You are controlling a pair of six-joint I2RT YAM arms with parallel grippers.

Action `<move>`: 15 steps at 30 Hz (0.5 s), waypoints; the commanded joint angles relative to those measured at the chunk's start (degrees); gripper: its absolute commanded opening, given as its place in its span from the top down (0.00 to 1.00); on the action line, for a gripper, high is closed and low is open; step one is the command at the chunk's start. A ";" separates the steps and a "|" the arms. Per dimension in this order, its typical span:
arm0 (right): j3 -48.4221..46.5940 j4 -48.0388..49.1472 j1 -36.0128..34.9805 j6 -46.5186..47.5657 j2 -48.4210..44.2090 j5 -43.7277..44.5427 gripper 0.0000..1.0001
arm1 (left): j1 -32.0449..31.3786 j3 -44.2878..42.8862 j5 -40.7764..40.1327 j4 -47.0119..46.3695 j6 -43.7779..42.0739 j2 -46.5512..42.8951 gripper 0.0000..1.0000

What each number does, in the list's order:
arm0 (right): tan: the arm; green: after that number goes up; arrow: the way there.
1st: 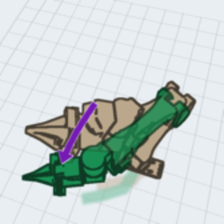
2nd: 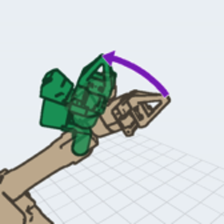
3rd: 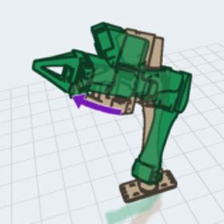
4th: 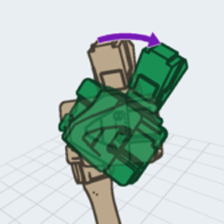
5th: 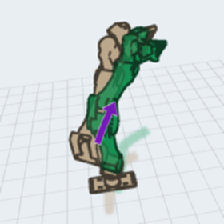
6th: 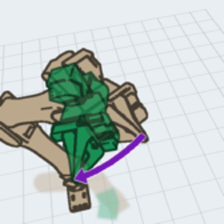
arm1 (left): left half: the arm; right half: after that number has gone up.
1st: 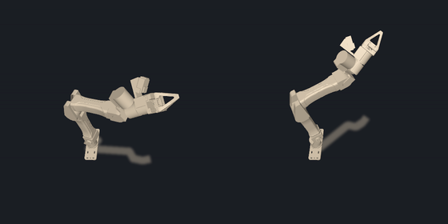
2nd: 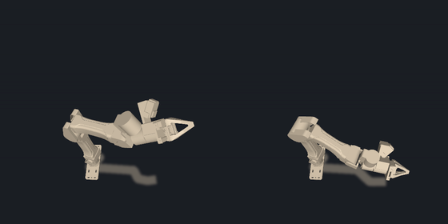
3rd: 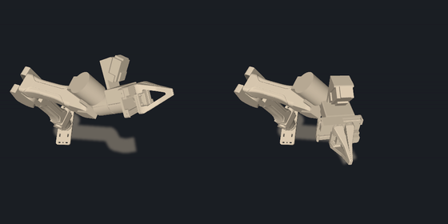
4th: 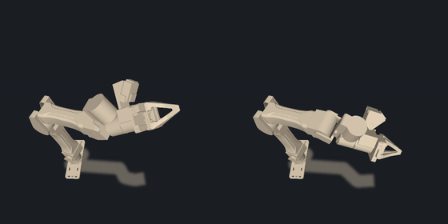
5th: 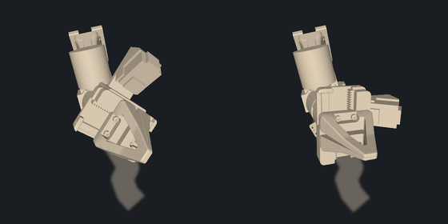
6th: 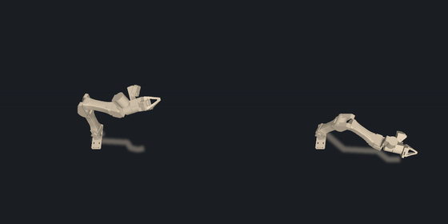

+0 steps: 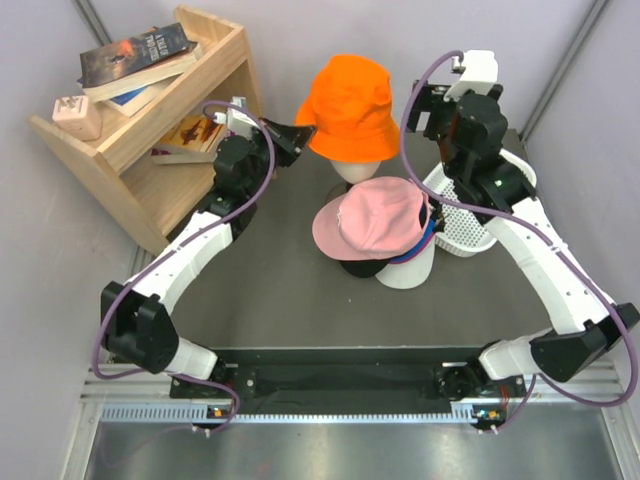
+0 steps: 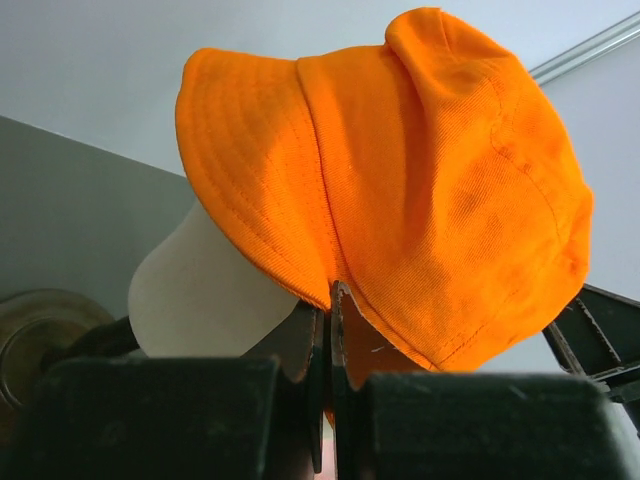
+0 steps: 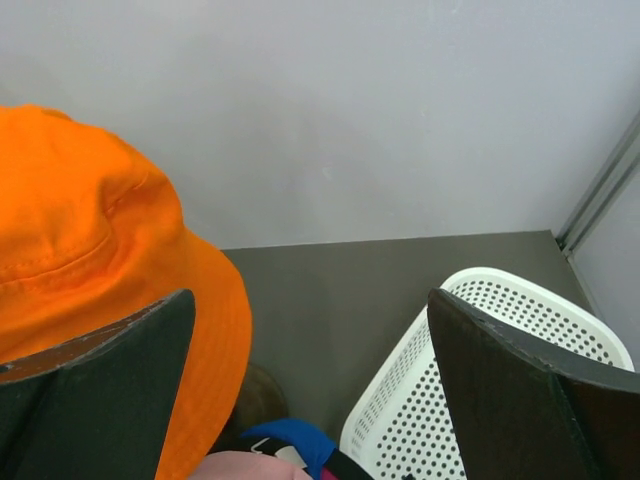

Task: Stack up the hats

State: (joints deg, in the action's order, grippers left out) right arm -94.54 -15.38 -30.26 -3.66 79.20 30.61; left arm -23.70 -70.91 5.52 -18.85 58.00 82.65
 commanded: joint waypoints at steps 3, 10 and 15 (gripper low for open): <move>2.87 3.60 -0.24 -1.61 -3.70 2.70 0.02 | 0.15 2.88 1.07 5.32 -2.89 -1.79 1.00; 4.89 4.21 0.11 -2.05 -4.49 3.58 0.02 | 0.15 5.08 3.27 6.02 -3.06 -0.91 1.00; 7.08 5.62 0.46 -2.66 -5.90 4.46 0.02 | 0.15 3.16 1.70 9.97 -7.37 -2.23 0.88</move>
State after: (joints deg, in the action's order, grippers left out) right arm -88.66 -12.91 -30.20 -5.17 76.38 33.45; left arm -23.70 -68.14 6.63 -18.90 56.38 81.47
